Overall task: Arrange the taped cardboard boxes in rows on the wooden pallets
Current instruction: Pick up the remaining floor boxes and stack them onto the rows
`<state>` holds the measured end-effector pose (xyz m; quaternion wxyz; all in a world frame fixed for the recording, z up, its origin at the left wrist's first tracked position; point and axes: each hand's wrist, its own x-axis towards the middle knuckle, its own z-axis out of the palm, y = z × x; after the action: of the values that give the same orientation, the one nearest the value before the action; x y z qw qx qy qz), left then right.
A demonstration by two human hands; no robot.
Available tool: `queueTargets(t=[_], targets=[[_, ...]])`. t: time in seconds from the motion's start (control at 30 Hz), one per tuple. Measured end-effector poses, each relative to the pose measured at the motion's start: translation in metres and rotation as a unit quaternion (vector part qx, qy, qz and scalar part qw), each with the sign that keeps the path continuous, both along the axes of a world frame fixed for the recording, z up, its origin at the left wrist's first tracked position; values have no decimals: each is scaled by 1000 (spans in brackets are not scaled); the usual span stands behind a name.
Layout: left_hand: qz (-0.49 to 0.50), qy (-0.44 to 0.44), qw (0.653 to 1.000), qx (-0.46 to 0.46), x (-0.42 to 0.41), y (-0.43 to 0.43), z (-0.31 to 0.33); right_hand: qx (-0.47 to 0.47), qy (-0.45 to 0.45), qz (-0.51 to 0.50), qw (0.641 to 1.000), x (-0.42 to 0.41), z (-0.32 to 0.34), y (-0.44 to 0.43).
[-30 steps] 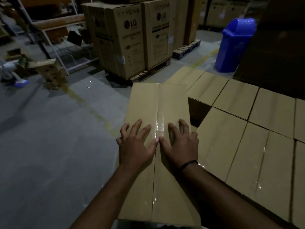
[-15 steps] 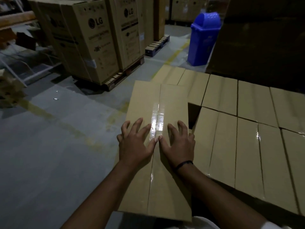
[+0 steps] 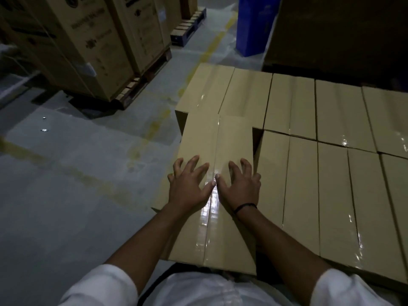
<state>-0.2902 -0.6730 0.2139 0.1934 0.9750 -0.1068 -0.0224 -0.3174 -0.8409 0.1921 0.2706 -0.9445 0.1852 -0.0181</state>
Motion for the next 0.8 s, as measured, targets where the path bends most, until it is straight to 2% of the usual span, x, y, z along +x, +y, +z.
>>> queueTargets(t=[0.43,0.63,0.7,0.8], targets=[[-111,80,990,-30,92,-12,-68,-26,54,-72,996,71,-53,-20],[-214,106,971,-18,136,-13,-90,-33,44,-114,992,91,-71,-27],[-252,170,953,18,151,-15,-101,-15,98,-103,990,93,-84,-34],[-282,276,913,103,159,-16,-118,-10,252,-52,966,85,-107,-41]])
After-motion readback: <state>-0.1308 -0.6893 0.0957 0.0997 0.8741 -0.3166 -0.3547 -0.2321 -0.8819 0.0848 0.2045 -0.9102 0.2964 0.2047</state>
